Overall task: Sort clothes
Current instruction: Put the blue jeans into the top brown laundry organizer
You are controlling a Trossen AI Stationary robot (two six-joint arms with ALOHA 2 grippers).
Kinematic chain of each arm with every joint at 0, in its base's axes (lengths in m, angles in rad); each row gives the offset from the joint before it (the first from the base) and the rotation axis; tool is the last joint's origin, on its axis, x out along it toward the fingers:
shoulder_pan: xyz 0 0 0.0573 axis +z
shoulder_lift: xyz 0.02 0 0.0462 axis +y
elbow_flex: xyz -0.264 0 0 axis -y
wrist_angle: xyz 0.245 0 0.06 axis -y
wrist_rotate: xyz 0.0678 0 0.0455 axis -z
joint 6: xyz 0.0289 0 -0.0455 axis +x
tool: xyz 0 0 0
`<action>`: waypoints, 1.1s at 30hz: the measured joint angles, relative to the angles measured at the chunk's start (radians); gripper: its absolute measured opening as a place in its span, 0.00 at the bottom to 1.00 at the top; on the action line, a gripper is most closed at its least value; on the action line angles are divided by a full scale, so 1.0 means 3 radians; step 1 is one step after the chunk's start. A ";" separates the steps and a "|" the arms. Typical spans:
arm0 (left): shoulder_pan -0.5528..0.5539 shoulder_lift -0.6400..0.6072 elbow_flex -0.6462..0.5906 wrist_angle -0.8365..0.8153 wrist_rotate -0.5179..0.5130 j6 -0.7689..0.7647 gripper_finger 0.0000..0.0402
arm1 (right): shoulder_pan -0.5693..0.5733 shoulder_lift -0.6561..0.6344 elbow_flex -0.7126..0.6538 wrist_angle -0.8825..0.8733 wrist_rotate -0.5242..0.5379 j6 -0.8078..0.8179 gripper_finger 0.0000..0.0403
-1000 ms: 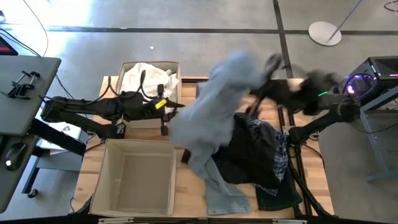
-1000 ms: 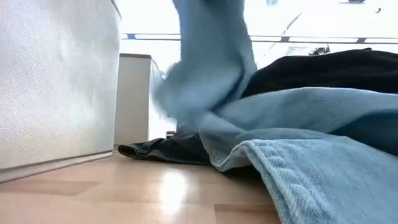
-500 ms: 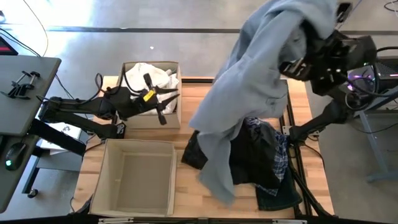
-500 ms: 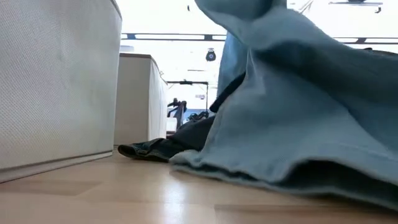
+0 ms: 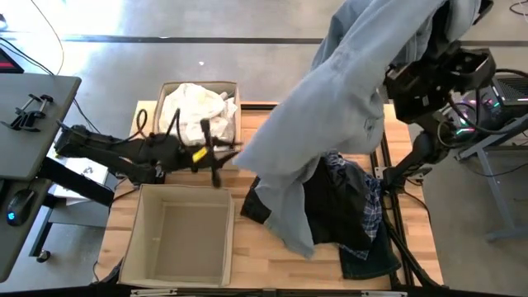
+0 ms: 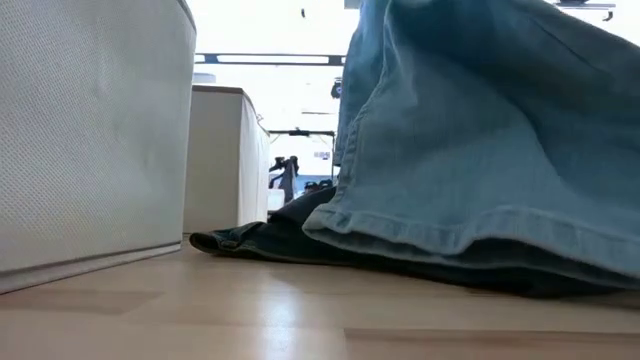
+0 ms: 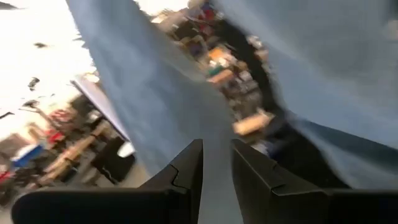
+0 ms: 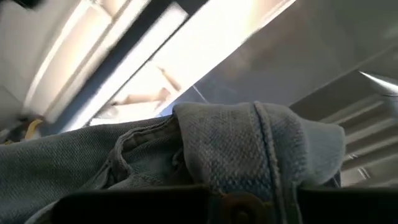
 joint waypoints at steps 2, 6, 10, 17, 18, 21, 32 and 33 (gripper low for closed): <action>-0.0210 -0.0065 0.0003 -0.0279 -0.0032 -0.0182 0.17 | -0.0042 0.0005 0.0039 -0.0082 0.0029 0.0004 0.02; -0.0499 -0.0092 0.0005 -0.0908 0.0757 -0.0696 0.17 | -0.0100 0.0010 0.0087 -0.0298 0.0030 0.0068 0.02; -0.0522 0.0228 0.0006 -0.0642 0.1197 -0.0877 0.16 | -0.0169 0.0023 0.0096 -0.0382 0.0017 0.0404 0.02; -0.0155 0.1084 -0.0001 0.0680 0.0028 -0.0128 0.11 | -0.0164 0.0081 0.0097 -0.0395 -0.0194 0.0810 0.02; -0.0068 0.1189 -0.0001 0.1086 -0.0196 0.0043 0.10 | -0.0149 0.0083 0.0097 -0.0394 -0.0343 0.0918 0.02; 0.0224 0.1487 0.0049 0.2369 -0.0397 0.0500 0.09 | -0.0063 0.0089 0.0098 -0.0364 -0.0750 0.1259 0.02; 0.1070 0.1656 0.1155 0.2015 0.0980 0.0177 0.01 | 0.0312 0.0054 0.0098 -0.1240 -0.1112 0.1491 0.02; 0.1103 0.1656 0.1270 0.1903 0.1005 0.0179 0.00 | 0.0324 0.0031 0.0098 -0.1356 -0.1110 0.1454 0.02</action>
